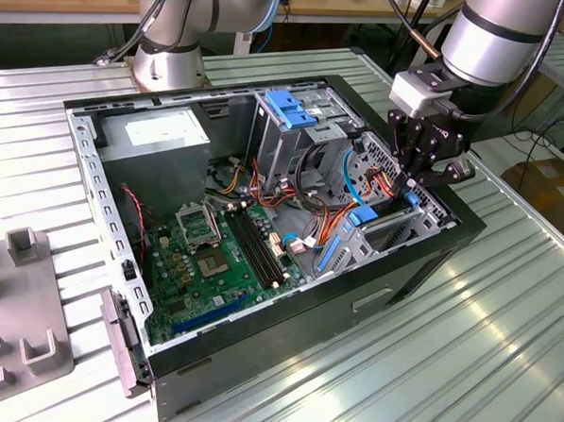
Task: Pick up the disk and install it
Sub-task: 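Insert the first disk wire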
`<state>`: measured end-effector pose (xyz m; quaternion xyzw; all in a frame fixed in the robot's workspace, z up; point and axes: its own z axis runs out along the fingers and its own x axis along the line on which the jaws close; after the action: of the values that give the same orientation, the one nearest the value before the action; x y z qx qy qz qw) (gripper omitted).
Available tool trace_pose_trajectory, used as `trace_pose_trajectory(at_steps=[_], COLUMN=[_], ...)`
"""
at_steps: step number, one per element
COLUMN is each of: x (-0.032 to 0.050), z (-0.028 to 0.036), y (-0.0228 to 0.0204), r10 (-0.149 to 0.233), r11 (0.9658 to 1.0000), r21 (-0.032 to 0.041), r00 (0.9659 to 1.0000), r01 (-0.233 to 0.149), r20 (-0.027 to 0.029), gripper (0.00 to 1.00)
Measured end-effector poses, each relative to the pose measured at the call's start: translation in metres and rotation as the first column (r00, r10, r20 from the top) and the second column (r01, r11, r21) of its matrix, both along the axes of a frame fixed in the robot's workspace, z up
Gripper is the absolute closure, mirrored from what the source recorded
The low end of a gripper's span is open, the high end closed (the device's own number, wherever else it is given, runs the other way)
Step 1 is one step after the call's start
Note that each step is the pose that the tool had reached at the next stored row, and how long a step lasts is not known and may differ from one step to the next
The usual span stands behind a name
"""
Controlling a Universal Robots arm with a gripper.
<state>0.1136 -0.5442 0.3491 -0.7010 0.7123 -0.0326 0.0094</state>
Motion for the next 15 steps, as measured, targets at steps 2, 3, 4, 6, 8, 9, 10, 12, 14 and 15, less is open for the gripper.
trace_pose_trajectory(at_steps=[2, 3, 4, 6, 8, 9, 10, 12, 14, 15], x=[0.0000, 0.0000, 0.0000, 0.0000, 0.0000, 0.0000, 0.0000, 0.0000, 0.0000, 0.0000], z=[0.0000, 0.0001, 0.0003, 0.0046, 0.0083, 0.0101, 0.0121, 0.0156, 0.0191, 0.0210], y=[0.0000, -0.0001, -0.0001, -0.0001, -0.0001, -0.0001, -0.0001, -0.0001, 0.0000, 0.0000], r10=[0.000, 0.000, 0.000, 0.000, 0.000, 0.000, 0.000, 0.000, 0.000, 0.000], r11=[1.0000, 1.0000, 1.0000, 1.0000, 1.0000, 1.0000, 1.0000, 1.0000, 1.0000, 1.0000], r21=[0.0000, 0.0001, 0.0001, -0.0001, 0.0000, 0.0000, 0.0000, 0.0000, 0.0000, 0.0001], r00=[1.0000, 1.0000, 1.0000, 1.0000, 1.0000, 1.0000, 1.0000, 1.0000, 1.0000, 1.0000], r01=[0.000, 0.000, 0.000, 0.000, 0.000, 0.000, 0.000, 0.000, 0.000, 0.000], r20=[0.0000, 0.0000, 0.0000, -0.0001, -0.0001, -0.0001, -0.0001, -0.0002, -0.0002, -0.0002], gripper=[0.90, 0.90, 0.90, 0.90, 0.90, 0.90, 0.90, 0.90, 0.90, 0.90])
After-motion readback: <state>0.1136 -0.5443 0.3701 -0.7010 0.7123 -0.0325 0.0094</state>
